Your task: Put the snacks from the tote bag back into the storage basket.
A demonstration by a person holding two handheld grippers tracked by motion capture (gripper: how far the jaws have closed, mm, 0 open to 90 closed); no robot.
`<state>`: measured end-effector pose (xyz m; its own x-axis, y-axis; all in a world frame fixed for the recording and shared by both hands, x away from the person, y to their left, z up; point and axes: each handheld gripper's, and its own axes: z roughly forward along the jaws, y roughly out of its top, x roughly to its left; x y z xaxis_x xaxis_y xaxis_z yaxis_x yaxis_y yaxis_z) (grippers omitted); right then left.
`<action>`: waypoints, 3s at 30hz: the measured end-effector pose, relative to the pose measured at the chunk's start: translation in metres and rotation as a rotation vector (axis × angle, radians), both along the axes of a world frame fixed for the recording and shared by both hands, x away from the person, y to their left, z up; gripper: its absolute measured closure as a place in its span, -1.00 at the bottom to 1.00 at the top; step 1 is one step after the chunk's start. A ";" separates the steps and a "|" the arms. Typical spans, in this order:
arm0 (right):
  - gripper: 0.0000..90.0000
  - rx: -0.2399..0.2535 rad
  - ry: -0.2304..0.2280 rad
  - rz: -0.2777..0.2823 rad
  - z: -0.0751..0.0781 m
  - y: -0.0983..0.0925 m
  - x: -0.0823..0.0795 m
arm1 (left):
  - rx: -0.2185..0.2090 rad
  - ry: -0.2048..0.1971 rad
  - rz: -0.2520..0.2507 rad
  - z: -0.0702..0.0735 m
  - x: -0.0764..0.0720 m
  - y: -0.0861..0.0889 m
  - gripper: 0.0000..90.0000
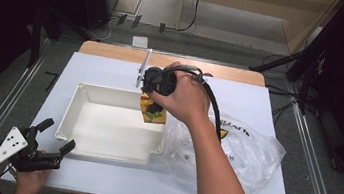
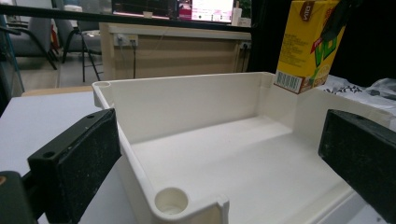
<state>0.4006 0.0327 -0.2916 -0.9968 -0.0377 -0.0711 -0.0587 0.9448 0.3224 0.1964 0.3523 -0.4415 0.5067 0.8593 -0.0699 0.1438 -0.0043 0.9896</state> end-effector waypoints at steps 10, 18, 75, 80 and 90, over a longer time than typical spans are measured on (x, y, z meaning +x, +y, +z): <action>0.16 -0.002 0.005 0.014 -0.005 0.010 0.000 | -0.003 0.005 -0.004 0.000 0.001 0.001 -1.00; 0.16 -0.004 -0.002 0.019 -0.011 0.007 -0.001 | -0.005 0.005 -0.004 0.000 0.001 0.000 -1.00; 0.16 -0.006 0.022 0.010 -0.057 0.007 -0.002 | -0.010 0.009 -0.008 0.000 0.000 0.001 -1.00; 0.16 -0.020 0.036 0.003 -0.062 0.006 -0.003 | -0.012 0.009 -0.009 0.000 0.000 0.001 -1.00; 0.16 -0.013 0.040 0.001 -0.070 0.003 -0.006 | -0.025 0.010 -0.006 0.000 0.000 0.003 -1.00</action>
